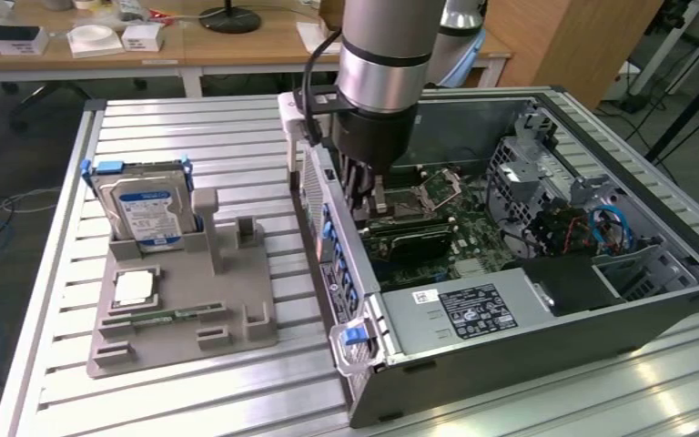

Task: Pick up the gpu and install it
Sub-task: 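Press down on the gpu until it lock into place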

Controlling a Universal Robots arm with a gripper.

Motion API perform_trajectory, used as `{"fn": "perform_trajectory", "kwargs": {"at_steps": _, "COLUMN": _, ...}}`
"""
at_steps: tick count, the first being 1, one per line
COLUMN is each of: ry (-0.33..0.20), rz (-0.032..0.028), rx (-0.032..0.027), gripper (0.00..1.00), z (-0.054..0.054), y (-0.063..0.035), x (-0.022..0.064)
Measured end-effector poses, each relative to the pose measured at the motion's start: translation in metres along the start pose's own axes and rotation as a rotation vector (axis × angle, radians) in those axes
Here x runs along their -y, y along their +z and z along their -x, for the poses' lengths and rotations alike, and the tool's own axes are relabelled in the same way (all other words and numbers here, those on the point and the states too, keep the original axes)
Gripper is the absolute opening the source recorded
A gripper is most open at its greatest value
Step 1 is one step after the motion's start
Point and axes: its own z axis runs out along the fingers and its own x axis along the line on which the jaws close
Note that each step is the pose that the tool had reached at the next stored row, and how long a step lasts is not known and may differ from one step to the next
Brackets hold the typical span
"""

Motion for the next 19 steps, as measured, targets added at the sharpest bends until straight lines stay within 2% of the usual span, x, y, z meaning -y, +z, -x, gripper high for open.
{"fn": "perform_trajectory", "kwargs": {"at_steps": 3, "ry": 0.002, "rz": 0.0006, "rx": -0.001, "gripper": 0.11, "z": 0.0, "y": 0.0025, "x": 0.0}}
{"fn": "perform_trajectory", "kwargs": {"at_steps": 4, "ry": 0.002, "rz": -0.0015, "rx": 0.0018, "gripper": 0.11, "z": 0.0, "y": 0.0035, "x": 0.0002}}
{"fn": "perform_trajectory", "kwargs": {"at_steps": 6, "ry": 0.002, "rz": -0.0021, "rx": 0.0031, "gripper": 0.11, "z": 0.0, "y": 0.0033, "x": 0.0004}}
{"fn": "perform_trajectory", "kwargs": {"at_steps": 9, "ry": 0.003, "rz": -0.0004, "rx": 0.0073, "gripper": 0.11, "z": 0.0, "y": 0.0021, "x": 0.0026}}
{"fn": "perform_trajectory", "kwargs": {"at_steps": 14, "ry": 0.003, "rz": -0.0004, "rx": 0.0191, "gripper": 0.11, "z": 0.001, "y": -0.0022, "x": 0.0173}}
{"fn": "perform_trajectory", "kwargs": {"at_steps": 16, "ry": 0.002, "rz": -0.0002, "rx": 0.0213, "gripper": 0.11, "z": 0.001, "y": -0.0023, "x": 0.0233}}
{"fn": "perform_trajectory", "kwargs": {"at_steps": 19, "ry": 0.003, "rz": 0.0, "rx": 0.0254, "gripper": 0.11, "z": 0.001, "y": -0.0023, "x": 0.0366}}
